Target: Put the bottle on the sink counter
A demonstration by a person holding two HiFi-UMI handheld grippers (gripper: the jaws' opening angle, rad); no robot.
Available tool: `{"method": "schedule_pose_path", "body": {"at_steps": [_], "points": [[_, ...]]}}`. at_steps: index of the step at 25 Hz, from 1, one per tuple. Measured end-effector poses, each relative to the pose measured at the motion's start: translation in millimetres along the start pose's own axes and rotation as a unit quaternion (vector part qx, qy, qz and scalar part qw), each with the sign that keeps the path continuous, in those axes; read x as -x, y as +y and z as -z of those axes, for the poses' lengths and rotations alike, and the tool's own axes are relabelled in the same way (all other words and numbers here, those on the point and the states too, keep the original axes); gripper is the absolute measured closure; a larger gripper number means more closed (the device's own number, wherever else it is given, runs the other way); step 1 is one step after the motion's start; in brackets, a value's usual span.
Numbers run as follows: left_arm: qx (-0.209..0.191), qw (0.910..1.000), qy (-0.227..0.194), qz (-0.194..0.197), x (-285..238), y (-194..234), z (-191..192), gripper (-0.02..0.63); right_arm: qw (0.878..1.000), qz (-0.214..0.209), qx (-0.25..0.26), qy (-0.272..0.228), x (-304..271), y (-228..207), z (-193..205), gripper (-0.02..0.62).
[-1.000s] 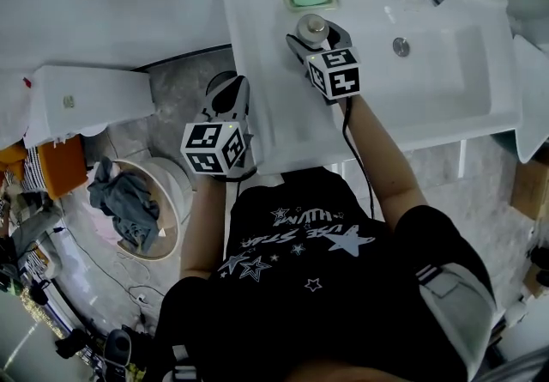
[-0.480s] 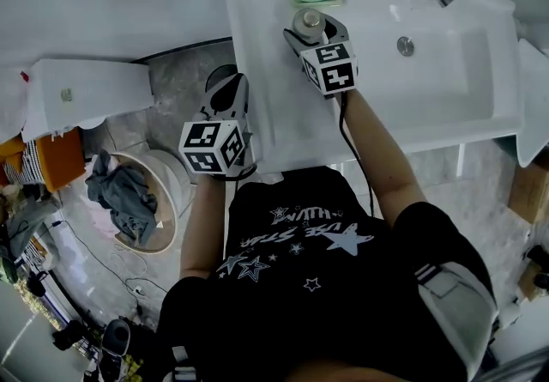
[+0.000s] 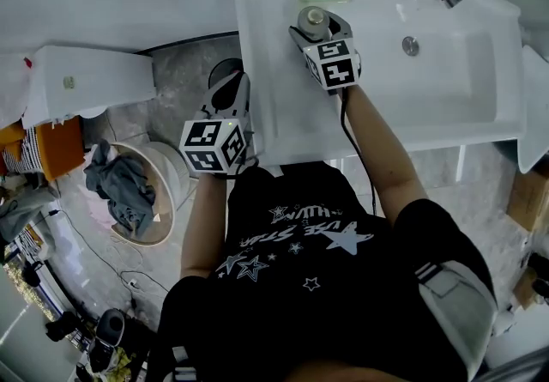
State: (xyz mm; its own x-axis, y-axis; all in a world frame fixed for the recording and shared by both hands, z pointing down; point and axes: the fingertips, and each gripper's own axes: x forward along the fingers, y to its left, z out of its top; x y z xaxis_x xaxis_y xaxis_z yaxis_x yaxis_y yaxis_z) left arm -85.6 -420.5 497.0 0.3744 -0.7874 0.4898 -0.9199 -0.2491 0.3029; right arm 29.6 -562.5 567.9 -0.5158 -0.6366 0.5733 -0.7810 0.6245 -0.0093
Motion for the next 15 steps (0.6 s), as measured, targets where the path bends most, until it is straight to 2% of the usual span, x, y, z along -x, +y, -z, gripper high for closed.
{"method": "schedule_pose_path", "body": {"at_steps": [8, 15], "points": [[0.002, 1.0, -0.003, -0.007, 18.0, 0.9, 8.3, 0.599, 1.0, 0.013, 0.004, -0.001, -1.7, -0.3, 0.9, 0.275], [-0.009, 0.9999, -0.005, 0.003, 28.5, -7.8, 9.6, 0.598, 0.999, 0.031, -0.008, -0.001, 5.2, -0.9, 1.3, 0.275]]}}
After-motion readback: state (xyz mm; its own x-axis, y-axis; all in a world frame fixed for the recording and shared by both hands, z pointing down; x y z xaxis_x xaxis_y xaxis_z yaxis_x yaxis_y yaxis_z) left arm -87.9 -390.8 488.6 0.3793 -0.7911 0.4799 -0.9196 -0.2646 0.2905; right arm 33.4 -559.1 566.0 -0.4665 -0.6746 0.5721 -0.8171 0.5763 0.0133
